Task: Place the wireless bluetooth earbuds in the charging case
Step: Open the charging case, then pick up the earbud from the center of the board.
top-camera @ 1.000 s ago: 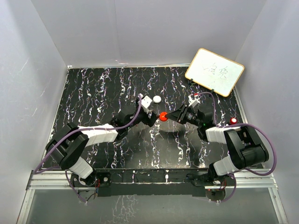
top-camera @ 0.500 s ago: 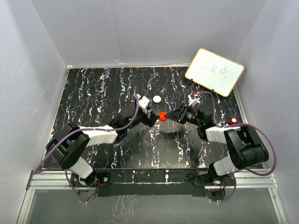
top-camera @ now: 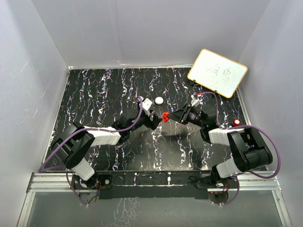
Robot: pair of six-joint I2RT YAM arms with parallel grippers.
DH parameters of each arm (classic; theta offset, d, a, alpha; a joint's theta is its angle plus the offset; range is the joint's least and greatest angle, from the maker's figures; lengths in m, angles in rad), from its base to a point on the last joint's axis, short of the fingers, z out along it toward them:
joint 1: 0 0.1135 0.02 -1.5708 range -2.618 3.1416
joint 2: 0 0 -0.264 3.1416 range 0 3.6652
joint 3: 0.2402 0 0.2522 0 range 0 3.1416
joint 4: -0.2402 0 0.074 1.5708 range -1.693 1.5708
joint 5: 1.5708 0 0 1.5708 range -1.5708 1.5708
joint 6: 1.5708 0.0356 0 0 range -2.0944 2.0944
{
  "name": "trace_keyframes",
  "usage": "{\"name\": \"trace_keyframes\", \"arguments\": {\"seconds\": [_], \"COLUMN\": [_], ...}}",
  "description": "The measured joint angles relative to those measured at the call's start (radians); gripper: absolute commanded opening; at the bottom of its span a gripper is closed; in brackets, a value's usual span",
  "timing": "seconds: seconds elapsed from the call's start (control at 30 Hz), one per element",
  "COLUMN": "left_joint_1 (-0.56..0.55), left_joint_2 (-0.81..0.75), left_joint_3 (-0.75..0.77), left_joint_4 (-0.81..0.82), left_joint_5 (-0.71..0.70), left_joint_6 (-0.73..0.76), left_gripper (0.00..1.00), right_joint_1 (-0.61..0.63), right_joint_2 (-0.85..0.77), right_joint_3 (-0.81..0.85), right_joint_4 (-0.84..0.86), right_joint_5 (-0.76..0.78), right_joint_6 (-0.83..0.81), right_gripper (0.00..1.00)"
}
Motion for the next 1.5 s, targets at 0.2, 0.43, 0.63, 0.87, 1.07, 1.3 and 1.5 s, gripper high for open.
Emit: {"name": "trace_keyframes", "arguments": {"seconds": [0.2,0.43,0.63,0.87,1.07,1.3,1.5], "left_joint_1": [0.0,0.0,0.004,0.028,0.036,0.036,0.036], "left_joint_2": [0.017,0.028,-0.115,-0.356,-0.404,-0.437,-0.438], "left_joint_3": [0.0,0.0,-0.039,-0.012,0.006,-0.002,-0.006], "left_joint_4": [0.019,0.013,-0.081,-0.294,-0.486,-0.575,-0.591], "left_joint_5": [0.0,-0.031,-0.203,-0.401,-0.447,-0.446,-0.446], "left_joint_6": [-0.005,-0.005,0.009,-0.049,-0.157,-0.229,-0.25], "left_gripper": [0.72,0.71,0.76,0.88,0.9,0.89,0.88], "right_joint_1": [0.0,0.0,0.0,0.0,0.0,0.0,0.0], "right_joint_2": [0.0,0.0,0.012,0.081,0.164,0.338,0.395], "right_joint_3": [0.0,0.0,0.006,0.032,0.034,0.036,0.038], "right_joint_4": [0.038,0.068,0.065,0.081,0.201,0.5,0.602], "right_joint_5": [-0.014,-0.019,-0.014,-0.016,-0.04,-0.085,-0.095], "right_joint_6": [0.028,0.05,0.055,0.087,0.191,0.404,0.492], "right_gripper": [0.06,0.07,0.06,0.04,0.03,0.0,0.0]}}
